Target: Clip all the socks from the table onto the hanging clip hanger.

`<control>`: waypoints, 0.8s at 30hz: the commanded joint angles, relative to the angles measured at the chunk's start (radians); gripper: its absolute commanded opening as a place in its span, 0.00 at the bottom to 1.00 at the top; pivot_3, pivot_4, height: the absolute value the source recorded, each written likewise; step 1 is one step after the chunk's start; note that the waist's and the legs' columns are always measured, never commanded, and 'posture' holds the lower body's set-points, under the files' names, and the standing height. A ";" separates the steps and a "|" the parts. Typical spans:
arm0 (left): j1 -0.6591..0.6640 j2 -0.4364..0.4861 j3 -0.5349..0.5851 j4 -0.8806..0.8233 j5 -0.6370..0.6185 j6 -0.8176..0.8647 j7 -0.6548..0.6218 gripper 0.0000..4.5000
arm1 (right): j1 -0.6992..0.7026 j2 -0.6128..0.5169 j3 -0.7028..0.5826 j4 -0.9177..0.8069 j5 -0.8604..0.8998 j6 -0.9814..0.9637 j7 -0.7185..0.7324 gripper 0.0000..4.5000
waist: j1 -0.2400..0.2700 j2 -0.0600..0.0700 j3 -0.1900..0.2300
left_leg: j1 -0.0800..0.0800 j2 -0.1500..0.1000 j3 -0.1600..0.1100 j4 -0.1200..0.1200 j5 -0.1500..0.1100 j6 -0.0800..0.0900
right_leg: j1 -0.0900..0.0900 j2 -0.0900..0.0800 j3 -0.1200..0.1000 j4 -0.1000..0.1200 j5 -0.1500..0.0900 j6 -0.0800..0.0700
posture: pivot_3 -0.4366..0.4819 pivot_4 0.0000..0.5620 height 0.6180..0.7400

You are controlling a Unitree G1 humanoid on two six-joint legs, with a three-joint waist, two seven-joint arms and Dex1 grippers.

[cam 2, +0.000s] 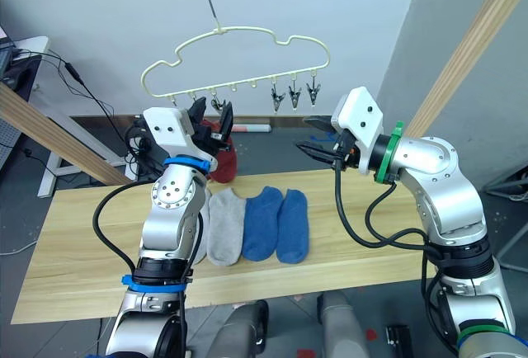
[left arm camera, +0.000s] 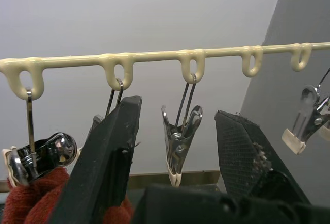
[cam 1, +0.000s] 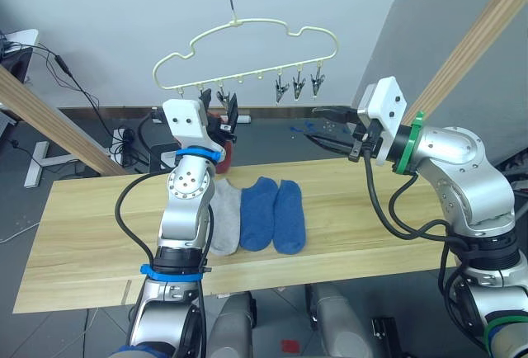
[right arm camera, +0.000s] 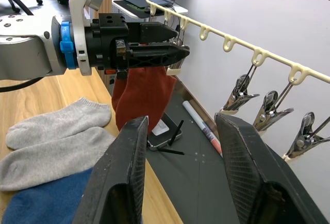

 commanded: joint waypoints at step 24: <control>-0.035 -0.001 -0.033 0.007 0.038 -0.017 -0.026 0.57 | 0.010 -0.027 -0.018 -0.029 0.046 -0.010 -0.018 0.47 | 0.000 0.000 0.000 | 0.000 0.000 0.001 0.000 0.000 0.000 | 0.000 0.000 0.000 0.000 0.000 0.000 | 0.37 0.56 1.00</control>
